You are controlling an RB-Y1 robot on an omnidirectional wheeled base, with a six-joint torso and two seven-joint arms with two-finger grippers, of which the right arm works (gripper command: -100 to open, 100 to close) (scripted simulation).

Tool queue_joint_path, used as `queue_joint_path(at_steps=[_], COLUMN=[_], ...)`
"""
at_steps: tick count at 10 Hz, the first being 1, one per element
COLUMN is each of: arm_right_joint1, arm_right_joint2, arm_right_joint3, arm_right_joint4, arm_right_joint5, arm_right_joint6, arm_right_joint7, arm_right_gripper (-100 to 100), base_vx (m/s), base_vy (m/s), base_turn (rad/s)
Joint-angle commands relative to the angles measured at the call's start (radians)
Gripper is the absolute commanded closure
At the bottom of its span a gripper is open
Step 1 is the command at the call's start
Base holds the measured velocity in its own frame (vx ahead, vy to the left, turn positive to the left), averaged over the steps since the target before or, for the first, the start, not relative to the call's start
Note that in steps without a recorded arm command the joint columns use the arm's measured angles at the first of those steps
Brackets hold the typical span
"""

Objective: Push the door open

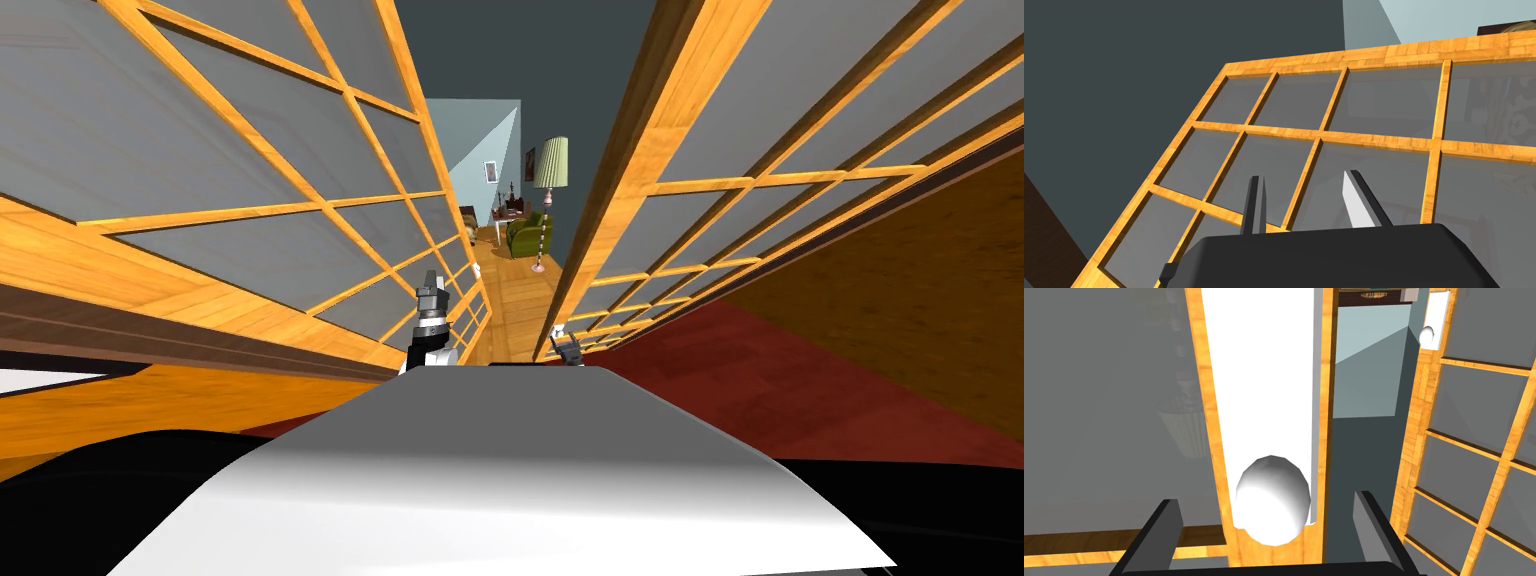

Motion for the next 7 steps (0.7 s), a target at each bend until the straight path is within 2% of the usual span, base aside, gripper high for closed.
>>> queue_joint_path(at_steps=[1, 6, 7], arm_right_joint1=[0.001, 0.001, 0.007], arm_right_joint2=[-0.002, -0.002, -0.031], arm_right_joint3=[0.000, 0.000, -0.002], arm_right_joint4=[-0.001, -0.001, -0.003], arm_right_joint5=[0.000, 0.000, -0.002], arm_right_joint6=[-0.001, -0.001, -0.003], arm_right_joint7=[-0.001, -0.001, -0.001], arm_right_gripper=[100, 100, -100], base_vx=[-0.008, -0.015, -0.051], base_vy=[-0.003, -0.005, 0.005], base_turn=[0.003, 0.000, -0.030])
